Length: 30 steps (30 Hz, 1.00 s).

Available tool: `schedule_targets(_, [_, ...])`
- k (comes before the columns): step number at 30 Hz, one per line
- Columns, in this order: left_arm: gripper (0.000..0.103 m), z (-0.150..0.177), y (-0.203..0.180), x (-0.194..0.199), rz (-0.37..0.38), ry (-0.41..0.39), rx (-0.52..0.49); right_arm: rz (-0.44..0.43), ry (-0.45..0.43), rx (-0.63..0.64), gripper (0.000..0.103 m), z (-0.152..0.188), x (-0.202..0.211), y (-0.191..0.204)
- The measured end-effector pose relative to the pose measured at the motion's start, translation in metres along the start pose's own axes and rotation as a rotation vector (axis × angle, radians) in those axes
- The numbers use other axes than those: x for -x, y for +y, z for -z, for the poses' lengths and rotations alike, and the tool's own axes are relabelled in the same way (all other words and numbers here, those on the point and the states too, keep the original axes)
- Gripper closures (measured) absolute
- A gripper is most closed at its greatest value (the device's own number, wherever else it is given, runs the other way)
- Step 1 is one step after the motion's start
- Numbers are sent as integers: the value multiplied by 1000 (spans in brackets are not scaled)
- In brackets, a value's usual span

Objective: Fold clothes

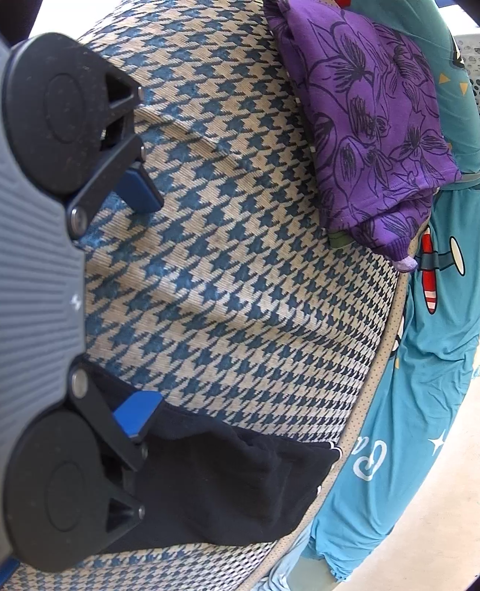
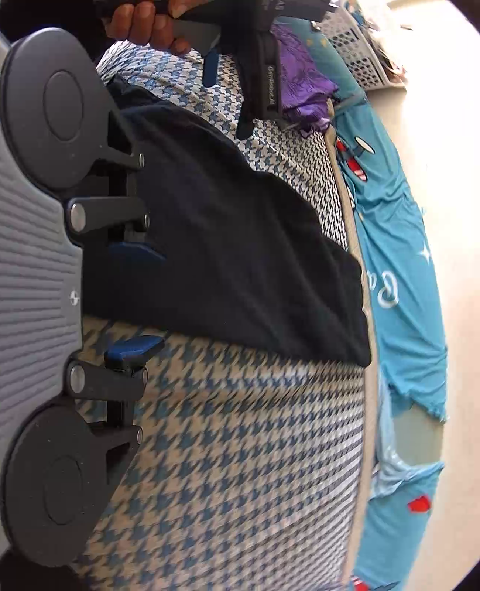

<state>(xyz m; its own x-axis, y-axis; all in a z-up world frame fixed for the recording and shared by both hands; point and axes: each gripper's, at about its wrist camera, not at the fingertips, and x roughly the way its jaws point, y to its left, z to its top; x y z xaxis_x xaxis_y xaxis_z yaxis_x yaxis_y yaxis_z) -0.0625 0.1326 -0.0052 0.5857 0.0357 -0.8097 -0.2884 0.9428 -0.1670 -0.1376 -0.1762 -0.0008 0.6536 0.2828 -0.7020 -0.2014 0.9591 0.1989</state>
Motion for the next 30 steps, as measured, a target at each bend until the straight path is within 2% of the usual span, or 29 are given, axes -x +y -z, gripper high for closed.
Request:
schedule_targets(5, [0,6,-5,-1,-26,-3,-34,-61,59,-134,59,11,8,-23])
schedule_targets(13, [0,12,-5,1,-32,-16,-41,-187,120,-199,59,22,7,-26])
schedule_targets(26, [0,16,-4,2,-24,-21,-36,-180,128,-148,59,30,2,-13])
schedule_targets(29, [0,16,-4,2,-23,-22,-33,-156,125,-161,72,31,1,-16])
schedule_targets(30, [0,17,-4,2,-23,-23,-32,-148,124,-165,80,32,0,-16])
